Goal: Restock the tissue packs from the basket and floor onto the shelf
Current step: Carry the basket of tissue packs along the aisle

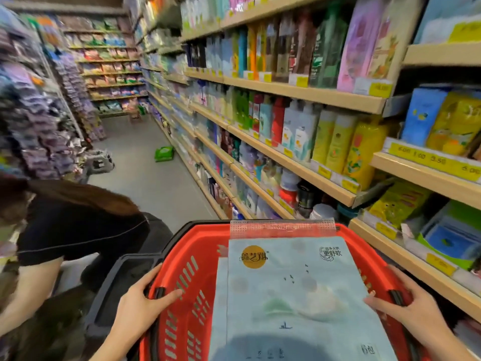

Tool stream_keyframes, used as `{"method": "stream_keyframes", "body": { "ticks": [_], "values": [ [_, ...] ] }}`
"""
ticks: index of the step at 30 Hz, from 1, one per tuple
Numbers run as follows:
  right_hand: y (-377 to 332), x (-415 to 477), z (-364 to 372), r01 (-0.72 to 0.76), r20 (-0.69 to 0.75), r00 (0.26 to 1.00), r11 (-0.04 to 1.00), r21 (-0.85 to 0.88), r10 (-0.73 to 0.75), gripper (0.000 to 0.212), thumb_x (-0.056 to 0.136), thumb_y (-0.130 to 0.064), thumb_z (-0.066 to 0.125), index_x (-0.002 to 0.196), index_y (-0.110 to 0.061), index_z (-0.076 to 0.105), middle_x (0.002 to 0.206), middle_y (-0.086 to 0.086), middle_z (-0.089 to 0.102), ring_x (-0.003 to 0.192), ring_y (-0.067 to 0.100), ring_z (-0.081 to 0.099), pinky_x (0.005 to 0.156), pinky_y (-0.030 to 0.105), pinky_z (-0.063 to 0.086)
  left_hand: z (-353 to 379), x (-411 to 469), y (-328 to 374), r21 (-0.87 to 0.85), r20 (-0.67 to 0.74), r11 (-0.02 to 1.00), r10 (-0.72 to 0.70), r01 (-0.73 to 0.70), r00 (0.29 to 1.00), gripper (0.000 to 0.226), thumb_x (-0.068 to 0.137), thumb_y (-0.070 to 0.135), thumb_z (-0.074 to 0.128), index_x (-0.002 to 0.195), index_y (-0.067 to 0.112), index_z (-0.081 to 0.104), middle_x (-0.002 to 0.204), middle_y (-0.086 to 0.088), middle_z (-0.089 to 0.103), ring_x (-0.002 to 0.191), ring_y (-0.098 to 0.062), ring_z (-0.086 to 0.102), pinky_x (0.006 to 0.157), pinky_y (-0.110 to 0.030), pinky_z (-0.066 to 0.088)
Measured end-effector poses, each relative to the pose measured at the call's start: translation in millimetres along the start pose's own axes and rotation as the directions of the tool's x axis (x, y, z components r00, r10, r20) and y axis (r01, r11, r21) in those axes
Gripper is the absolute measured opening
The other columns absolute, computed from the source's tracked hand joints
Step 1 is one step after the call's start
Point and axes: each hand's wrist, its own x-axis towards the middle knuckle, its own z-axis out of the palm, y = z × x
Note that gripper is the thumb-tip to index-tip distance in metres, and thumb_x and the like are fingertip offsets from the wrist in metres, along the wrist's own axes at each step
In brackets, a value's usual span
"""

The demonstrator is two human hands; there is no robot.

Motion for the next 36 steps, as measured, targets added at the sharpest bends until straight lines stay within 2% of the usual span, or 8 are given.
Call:
{"method": "stream_keyframes", "body": {
  "ticks": [3, 10, 14, 20, 26, 29, 33, 36],
  "values": [
    [-17, 27, 11, 0.046, 0.004, 0.999, 0.998, 0.046, -0.046, 0.133, 0.003, -0.064, 0.081, 0.127, -0.024, 0.051, 0.110, 0.006, 0.061, 0.091, 0.018, 0.057, 0.082, 0.035, 0.042, -7, 18, 5, -0.007, -0.021, 1.000, -0.002, 0.002, 1.000, 0.084, 0.053, 0.052, 0.082, 0.129, 0.041, 0.047, 0.080, 0.016, 0.071, 0.070, -0.002, 0.068, 0.065, -0.022, 0.050],
    [-49, 86, 34, 0.092, 0.036, 0.995, 0.992, 0.086, -0.095, 0.090, 0.051, -0.018, 0.086, 0.132, -0.018, 0.047, 0.120, 0.003, 0.057, 0.102, 0.017, 0.051, 0.090, 0.035, 0.038, -17, 57, 32, 0.013, -0.073, 1.000, 0.025, -0.024, 0.997, 0.086, 0.057, 0.049, 0.081, 0.134, 0.034, 0.045, 0.085, 0.018, 0.068, 0.073, -0.001, 0.065, 0.062, -0.019, 0.047],
    [-69, 121, 48, 0.097, 0.071, 0.992, 0.984, 0.147, -0.109, 0.083, 0.057, -0.007, 0.084, 0.131, -0.014, 0.048, 0.107, 0.004, 0.056, 0.078, -0.002, 0.050, 0.069, 0.027, 0.040, -20, 77, 51, 0.054, -0.136, 0.998, 0.030, -0.022, 0.990, 0.084, 0.058, 0.048, 0.081, 0.133, 0.033, 0.046, 0.081, 0.024, 0.061, 0.071, 0.005, 0.056, 0.060, -0.016, 0.042],
    [-98, 186, 66, 0.190, 0.174, 0.958, 0.958, 0.213, -0.229, 0.123, 0.005, -0.052, 0.083, 0.121, -0.022, 0.054, 0.094, -0.012, 0.062, 0.081, -0.008, 0.051, 0.067, 0.017, 0.038, -19, 110, 72, 0.079, -0.236, 0.997, 0.017, 0.002, 0.971, 0.079, 0.058, 0.046, 0.082, 0.130, 0.031, 0.051, 0.071, 0.027, 0.063, 0.067, 0.002, 0.061, 0.060, -0.020, 0.045],
    [-124, 251, 94, 0.165, 0.243, 0.942, 0.949, 0.269, -0.233, 0.073, 0.063, 0.003, 0.077, 0.129, -0.012, 0.050, 0.095, -0.007, 0.062, 0.065, -0.007, 0.055, 0.056, 0.012, 0.041, -17, 135, 83, 0.076, -0.319, 0.997, -0.001, 0.027, 0.948, 0.079, 0.062, 0.044, 0.080, 0.132, 0.030, 0.048, 0.078, 0.024, 0.057, 0.067, -0.001, 0.061, 0.057, -0.022, 0.045],
    [-133, 282, 112, 0.212, 0.236, 0.936, 0.953, 0.217, -0.262, 0.074, 0.062, 0.001, 0.078, 0.130, -0.008, 0.049, 0.115, 0.006, 0.060, 0.077, 0.004, 0.054, 0.061, 0.015, 0.039, -17, 152, 85, 0.073, -0.340, 0.997, 0.002, 0.024, 0.941, 0.082, 0.062, 0.043, 0.081, 0.134, 0.029, 0.046, 0.083, 0.024, 0.055, 0.068, 0.001, 0.058, 0.056, -0.019, 0.044],
    [-143, 319, 143, 0.177, 0.287, 0.927, 0.957, 0.229, -0.240, 0.078, 0.061, -0.005, 0.081, 0.131, -0.011, 0.048, 0.091, -0.006, 0.062, 0.058, -0.005, 0.060, 0.047, 0.009, 0.043, -21, 189, 83, 0.061, -0.355, 0.996, -0.035, 0.061, 0.934, 0.078, 0.062, 0.041, 0.081, 0.133, 0.028, 0.049, 0.090, 0.013, 0.062, 0.069, 0.000, 0.058, 0.058, -0.021, 0.045],
    [-152, 345, 171, 0.159, 0.325, 0.918, 0.962, 0.224, -0.227, 0.090, 0.052, -0.018, 0.087, 0.133, -0.015, 0.047, 0.107, 0.002, 0.064, 0.065, 0.000, 0.062, 0.055, 0.019, 0.044, -27, 226, 78, 0.055, -0.359, 0.995, -0.053, 0.078, 0.932, 0.076, 0.062, 0.042, 0.081, 0.130, 0.030, 0.051, 0.081, 0.019, 0.062, 0.067, -0.004, 0.065, 0.057, -0.022, 0.048]
  ]
}}
